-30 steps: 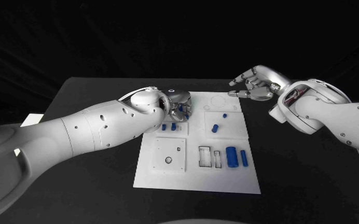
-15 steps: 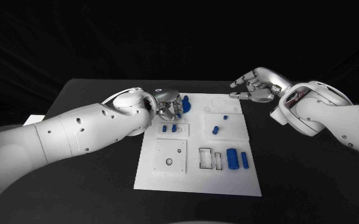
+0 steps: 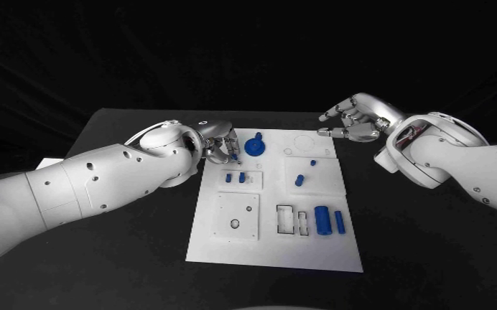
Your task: Assemble the parts on the task board
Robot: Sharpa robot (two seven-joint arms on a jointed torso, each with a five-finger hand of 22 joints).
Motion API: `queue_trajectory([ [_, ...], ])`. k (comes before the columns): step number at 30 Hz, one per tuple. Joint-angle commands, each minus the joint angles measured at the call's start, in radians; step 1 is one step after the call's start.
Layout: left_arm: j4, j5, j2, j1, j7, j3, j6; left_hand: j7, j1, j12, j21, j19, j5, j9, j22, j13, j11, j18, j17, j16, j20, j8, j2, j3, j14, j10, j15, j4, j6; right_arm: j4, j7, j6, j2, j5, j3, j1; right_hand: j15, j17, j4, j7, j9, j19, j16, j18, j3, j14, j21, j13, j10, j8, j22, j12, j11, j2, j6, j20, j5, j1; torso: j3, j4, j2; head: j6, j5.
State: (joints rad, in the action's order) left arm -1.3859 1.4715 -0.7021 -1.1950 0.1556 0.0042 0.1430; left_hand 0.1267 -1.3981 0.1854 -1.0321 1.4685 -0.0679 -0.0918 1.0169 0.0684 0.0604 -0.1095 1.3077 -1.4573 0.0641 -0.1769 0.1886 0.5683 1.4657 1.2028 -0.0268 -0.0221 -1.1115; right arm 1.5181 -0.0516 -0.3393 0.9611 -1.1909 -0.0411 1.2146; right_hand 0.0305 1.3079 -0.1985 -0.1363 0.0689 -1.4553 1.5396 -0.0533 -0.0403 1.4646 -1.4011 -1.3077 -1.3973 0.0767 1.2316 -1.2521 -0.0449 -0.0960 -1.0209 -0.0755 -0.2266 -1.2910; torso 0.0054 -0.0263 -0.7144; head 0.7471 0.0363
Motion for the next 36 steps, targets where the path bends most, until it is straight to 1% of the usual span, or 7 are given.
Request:
queue_trajectory([
  [1,0.003,-0.014,0.001,-0.001,0.009,0.001,0.004,0.002,0.011,-0.006,-0.007,0.022,0.001,-0.001,0.002,0.002,-0.001,-0.005,0.001,-0.005,0.002,0.007,0.003,0.001,0.057,0.009,0.001,0.005,-0.007,0.001,-0.005,0.012,0.0,-0.005,0.0,-0.001,-0.003,0.201,-0.003,0.004,-0.001,0.008,-0.006,-0.014,0.006,0.091,0.003,-0.021,0.004,0.005,0.001,0.0,-0.002,0.009,-0.004,0.002,-0.006,-0.002,0.0002,0.0008,-0.001,0.0,0.003],
  [8,0.005,-0.015,0.008,0.0,0.008,0.001,-0.005,0.002,0.012,-0.007,-0.007,0.022,0.001,-0.001,0.002,0.002,-0.001,-0.005,0.001,-0.005,0.002,0.007,0.003,0.001,0.057,0.011,0.0,0.005,-0.008,0.001,-0.006,0.012,-0.001,-0.005,0.0,-0.001,-0.003,0.201,-0.003,0.004,-0.001,0.008,-0.006,-0.014,0.006,0.091,0.003,-0.021,0.004,0.005,0.001,0.0,-0.002,0.009,-0.004,0.002,-0.006,-0.002,0.0008,0.0017,0.0,0.002,0.004],
  [14,0.007,-0.016,0.015,0.002,0.007,0.0,-0.012,0.001,0.013,-0.009,-0.007,0.022,0.002,-0.001,0.002,0.002,-0.001,-0.005,0.001,-0.005,0.002,0.008,0.004,0.0,0.057,0.013,0.0,0.005,-0.009,0.001,-0.005,0.013,-0.002,-0.005,0.0,-0.001,-0.003,0.201,-0.003,0.004,-0.001,0.008,-0.006,-0.014,0.006,0.091,0.003,-0.021,0.005,0.006,0.001,0.0,-0.002,0.01,-0.004,0.002,-0.006,-0.003,0.0009,0.0008,0.0,0.003,0.001],
  [20,0.018,-0.016,0.025,0.003,0.008,-0.001,-0.023,0.001,0.013,-0.009,-0.007,0.022,0.002,-0.001,0.002,0.002,-0.001,-0.005,0.001,-0.005,0.002,0.008,0.004,0.0,0.057,0.013,0.0,0.005,-0.009,0.001,-0.005,0.013,-0.003,-0.005,0.0,-0.001,-0.003,0.201,-0.003,0.004,-0.001,0.008,-0.006,-0.014,0.006,0.091,0.003,-0.021,0.005,0.006,0.001,0.0,-0.002,0.01,-0.004,0.002,-0.006,-0.003,0.0013,0.0006,0.0,0.004,0.003],
  [27,0.023,-0.016,0.036,0.01,0.009,-0.002,-0.037,0.001,0.013,-0.009,-0.007,0.022,0.002,-0.001,0.002,0.002,-0.001,-0.005,0.001,-0.005,0.002,0.008,0.004,0.0,0.057,0.013,0.0,0.005,-0.009,0.001,-0.006,0.013,-0.004,-0.005,0.0,-0.001,-0.003,0.201,-0.003,0.004,-0.001,0.008,-0.006,-0.014,0.006,0.091,0.003,-0.021,0.005,0.006,0.001,0.0,-0.002,0.01,-0.004,0.002,-0.006,-0.003,0.0003,0.0009,-0.001,0.004,0.002],
  [34,0.026,-0.012,0.04,0.014,0.013,-0.003,-0.054,0.001,0.014,-0.011,-0.008,0.022,0.002,-0.001,0.003,0.002,-0.001,-0.005,0.002,-0.005,0.002,0.009,0.004,0.0,0.057,0.014,0.0,0.006,-0.01,0.001,-0.006,0.013,-0.005,-0.005,0.0,-0.001,-0.003,0.201,-0.003,0.004,-0.001,0.008,-0.006,-0.014,0.006,0.091,0.003,-0.021,0.005,0.006,0.001,0.0,-0.002,0.01,-0.004,0.002,-0.006,-0.003,0.0004,0.0014,-0.001,0.008,-0.001],
  [36,0.026,-0.011,0.04,0.015,0.013,-0.003,-0.058,0.001,0.014,-0.012,-0.008,0.022,0.002,-0.001,0.003,0.002,-0.001,-0.005,0.002,-0.005,0.002,0.01,0.004,0.0,0.057,0.014,0.0,0.006,-0.009,0.0,-0.006,0.014,-0.005,-0.005,0.0,-0.001,-0.003,0.201,-0.003,0.004,-0.001,0.008,-0.006,-0.014,0.006,0.091,0.003,-0.021,0.005,0.006,0.001,0.0,-0.002,0.01,-0.004,0.002,-0.006,-0.003,0.0005,0.0005,-0.001,0.009,-0.001],
])
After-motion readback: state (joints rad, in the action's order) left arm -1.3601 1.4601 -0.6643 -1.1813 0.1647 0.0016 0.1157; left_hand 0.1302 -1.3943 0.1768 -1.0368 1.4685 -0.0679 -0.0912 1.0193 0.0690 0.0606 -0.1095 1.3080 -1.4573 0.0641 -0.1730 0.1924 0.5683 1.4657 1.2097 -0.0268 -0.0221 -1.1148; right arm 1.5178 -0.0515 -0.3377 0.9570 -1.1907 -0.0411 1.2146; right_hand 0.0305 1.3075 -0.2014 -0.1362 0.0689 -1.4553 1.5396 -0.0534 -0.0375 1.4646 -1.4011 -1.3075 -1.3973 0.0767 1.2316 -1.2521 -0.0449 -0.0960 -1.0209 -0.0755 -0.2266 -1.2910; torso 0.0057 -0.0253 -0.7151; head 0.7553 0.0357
